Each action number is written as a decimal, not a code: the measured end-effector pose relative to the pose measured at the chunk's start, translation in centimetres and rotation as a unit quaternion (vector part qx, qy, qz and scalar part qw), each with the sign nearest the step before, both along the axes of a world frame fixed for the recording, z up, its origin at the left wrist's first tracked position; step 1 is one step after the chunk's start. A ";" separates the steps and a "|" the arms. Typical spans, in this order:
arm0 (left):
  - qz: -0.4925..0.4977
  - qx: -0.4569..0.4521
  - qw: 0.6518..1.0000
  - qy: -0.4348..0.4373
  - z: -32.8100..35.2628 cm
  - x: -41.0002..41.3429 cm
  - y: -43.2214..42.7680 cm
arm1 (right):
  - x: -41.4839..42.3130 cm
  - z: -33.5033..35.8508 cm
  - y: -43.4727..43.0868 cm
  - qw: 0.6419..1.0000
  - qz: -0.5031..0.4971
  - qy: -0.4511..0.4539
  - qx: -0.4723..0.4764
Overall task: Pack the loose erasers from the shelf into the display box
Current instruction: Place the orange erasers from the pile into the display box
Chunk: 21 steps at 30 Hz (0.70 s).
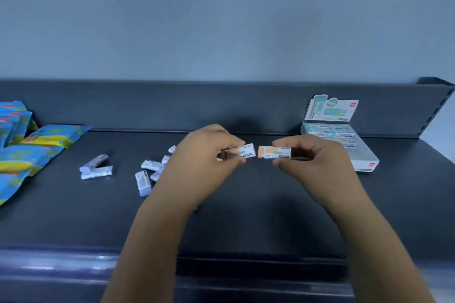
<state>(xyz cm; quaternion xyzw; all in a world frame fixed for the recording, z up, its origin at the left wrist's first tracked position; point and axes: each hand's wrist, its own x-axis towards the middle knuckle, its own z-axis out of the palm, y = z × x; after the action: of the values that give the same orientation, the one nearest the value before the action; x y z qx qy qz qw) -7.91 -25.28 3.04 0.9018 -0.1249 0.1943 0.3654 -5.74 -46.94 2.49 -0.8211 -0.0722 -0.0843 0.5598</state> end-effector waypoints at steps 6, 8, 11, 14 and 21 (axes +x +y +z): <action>0.016 -0.001 0.999 -0.028 -1.2 -0.5 -4.1 | 0.3 -0.4 -3.4 0.999 0.028 0.002 0.025; 0.018 0.005 0.999 -0.034 -1.2 -0.4 -4.9 | 0.3 -0.5 -4.1 0.999 0.031 0.001 0.022; 0.023 0.022 0.999 -0.035 -1.1 -0.3 -5.6 | 0.6 -0.6 -4.7 1.000 0.026 0.005 0.016; 0.034 0.034 0.998 -0.032 -1.0 -0.1 -5.8 | 1.1 -0.5 -5.0 0.999 0.029 0.010 0.020; 0.036 0.041 0.998 -0.027 -0.5 1.4 -6.2 | 2.3 0.3 -5.4 1.000 0.019 0.015 0.009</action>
<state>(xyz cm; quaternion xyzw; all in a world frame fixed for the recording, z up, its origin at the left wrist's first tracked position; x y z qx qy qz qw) -6.53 -31.52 2.58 0.9142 -0.1101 0.2264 0.3176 -3.42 -52.34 2.74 -0.8159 -0.0787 -0.0621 0.5695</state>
